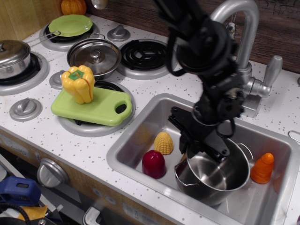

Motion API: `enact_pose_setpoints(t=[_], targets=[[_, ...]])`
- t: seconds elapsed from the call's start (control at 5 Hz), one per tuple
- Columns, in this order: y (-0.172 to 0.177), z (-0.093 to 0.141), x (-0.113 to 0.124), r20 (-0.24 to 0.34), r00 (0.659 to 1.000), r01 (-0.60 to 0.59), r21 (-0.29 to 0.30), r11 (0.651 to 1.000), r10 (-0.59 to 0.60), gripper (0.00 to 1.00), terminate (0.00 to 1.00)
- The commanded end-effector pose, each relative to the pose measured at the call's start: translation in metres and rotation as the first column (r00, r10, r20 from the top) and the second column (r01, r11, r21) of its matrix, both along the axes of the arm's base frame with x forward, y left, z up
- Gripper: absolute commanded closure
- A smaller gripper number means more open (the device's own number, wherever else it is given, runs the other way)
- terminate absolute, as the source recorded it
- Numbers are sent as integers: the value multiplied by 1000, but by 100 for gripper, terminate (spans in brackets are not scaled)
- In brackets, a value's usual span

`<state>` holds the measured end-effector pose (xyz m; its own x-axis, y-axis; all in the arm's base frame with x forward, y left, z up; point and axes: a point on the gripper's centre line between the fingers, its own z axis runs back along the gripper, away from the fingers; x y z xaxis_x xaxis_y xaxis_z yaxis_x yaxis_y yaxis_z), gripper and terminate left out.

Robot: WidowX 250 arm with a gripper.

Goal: Flip pot upright in sink

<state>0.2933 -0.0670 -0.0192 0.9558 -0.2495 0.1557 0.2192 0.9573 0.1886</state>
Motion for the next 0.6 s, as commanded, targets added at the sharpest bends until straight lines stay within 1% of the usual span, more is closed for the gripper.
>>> enact_pose_setpoints(t=[0.0,0.2,0.4], targets=[[-1,22,11,89,996,31,-38,999,-27,0,0],[-1,22,11,89,996,31,-38,999,-27,0,0],[-1,22,11,89,996,31,-38,999,-27,0,100]])
